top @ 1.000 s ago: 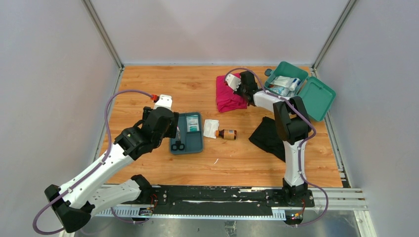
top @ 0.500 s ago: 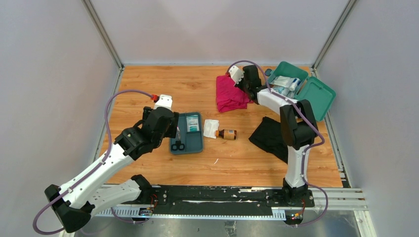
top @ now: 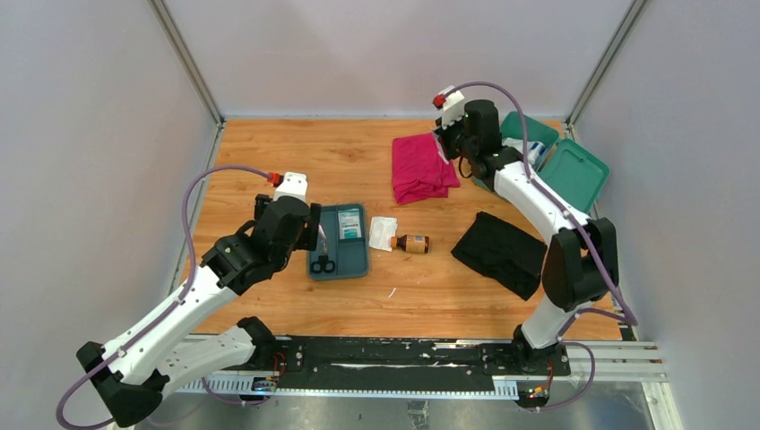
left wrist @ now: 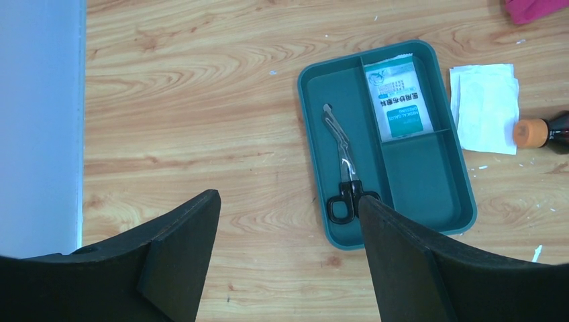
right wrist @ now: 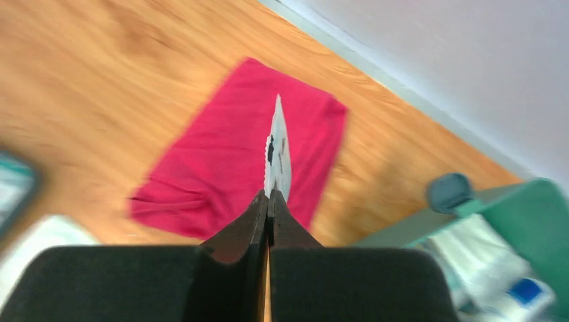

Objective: Organize the medicine kit

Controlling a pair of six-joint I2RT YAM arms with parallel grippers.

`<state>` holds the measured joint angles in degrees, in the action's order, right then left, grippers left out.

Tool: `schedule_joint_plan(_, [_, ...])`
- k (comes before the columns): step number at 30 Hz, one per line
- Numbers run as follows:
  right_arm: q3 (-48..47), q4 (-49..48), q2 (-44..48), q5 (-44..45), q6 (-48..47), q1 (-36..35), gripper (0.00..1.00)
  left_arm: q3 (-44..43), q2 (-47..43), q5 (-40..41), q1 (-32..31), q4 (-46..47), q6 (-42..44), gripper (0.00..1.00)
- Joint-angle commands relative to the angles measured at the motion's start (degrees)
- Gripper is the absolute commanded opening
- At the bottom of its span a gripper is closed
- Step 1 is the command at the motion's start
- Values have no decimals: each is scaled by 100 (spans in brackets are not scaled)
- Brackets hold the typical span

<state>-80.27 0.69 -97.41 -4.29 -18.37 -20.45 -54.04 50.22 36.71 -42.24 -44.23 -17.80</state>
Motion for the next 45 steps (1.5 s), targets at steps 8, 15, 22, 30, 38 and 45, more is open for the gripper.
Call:
schedule_joint_plan(8, [402, 353, 217, -4493, 3501, -294, 0, -242, -241, 85, -39, -63, -74, 81])
schedule_joint_plan(15, [188, 272, -426, -4830, 3722, -1038, 0, -41, -401, 392, -39, -262, -58, 81])
schedule_joint_plan(22, [-82, -100, -1066, -4858, 4203, -1425, 0, -10, -430, 409, -39, -271, -74, 82])
schedule_joint_plan(30, [-500, -94, -1739, -4675, 4337, -1579, 0, 10, -396, 365, -39, -262, -74, 82])
schedule_joint_plan(38, [-1142, 214, -2411, -4134, 4331, -1568, 0, 25, -349, 355, -39, -253, -92, 82])
schedule_joint_plan(45, [-1672, 600, -2906, -4037, 4038, -1539, 0, 25, -348, 359, -39, -251, -101, 82])
